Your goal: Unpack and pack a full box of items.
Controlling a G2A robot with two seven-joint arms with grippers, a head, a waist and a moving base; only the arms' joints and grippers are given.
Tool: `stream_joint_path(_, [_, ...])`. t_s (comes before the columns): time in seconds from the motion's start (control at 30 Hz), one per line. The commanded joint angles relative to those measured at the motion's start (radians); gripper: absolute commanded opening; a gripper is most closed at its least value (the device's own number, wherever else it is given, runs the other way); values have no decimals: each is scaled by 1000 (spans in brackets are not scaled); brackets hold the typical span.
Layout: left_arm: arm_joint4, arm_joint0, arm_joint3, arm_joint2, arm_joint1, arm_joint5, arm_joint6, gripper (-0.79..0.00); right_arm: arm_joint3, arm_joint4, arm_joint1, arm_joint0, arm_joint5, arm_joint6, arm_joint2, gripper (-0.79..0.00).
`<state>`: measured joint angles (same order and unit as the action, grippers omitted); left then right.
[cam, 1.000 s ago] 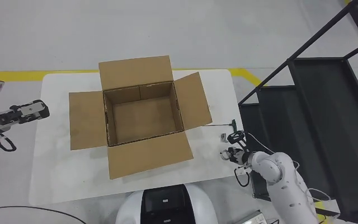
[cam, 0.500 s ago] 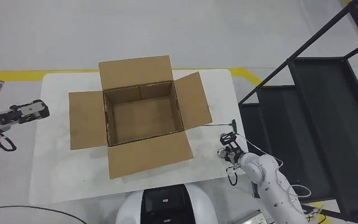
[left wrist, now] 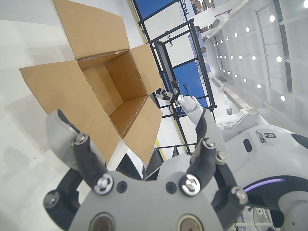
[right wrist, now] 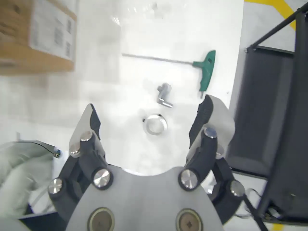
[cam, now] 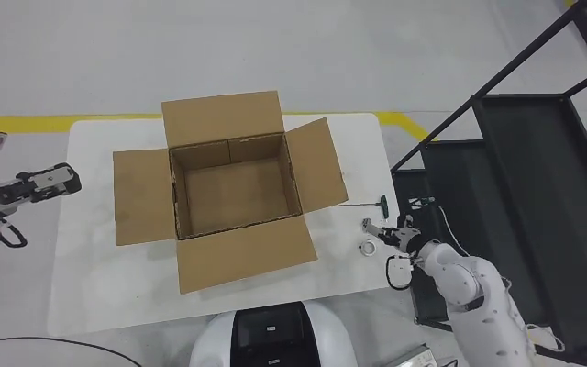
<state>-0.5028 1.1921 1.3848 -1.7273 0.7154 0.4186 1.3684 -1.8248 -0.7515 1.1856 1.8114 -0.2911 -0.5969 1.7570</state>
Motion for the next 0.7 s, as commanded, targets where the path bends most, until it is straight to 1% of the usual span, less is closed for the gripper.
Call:
stream_joint_path(0.0, [0,0,0,0,0,0,0,0,17,111,-1,10,-33,25,35,0])
stream_joint_path(0.1, [0,0,0,0,0,0,0,0,45,231,0,17,-82,46,45,0])
stream_joint_path(0.13, [0,0,0,0,0,0,0,0,48,247,1,18,-88,49,44,0])
stream_joint_path(0.67, [0,0,0,0,0,0,0,0,48,247,1,18,-88,49,44,0])
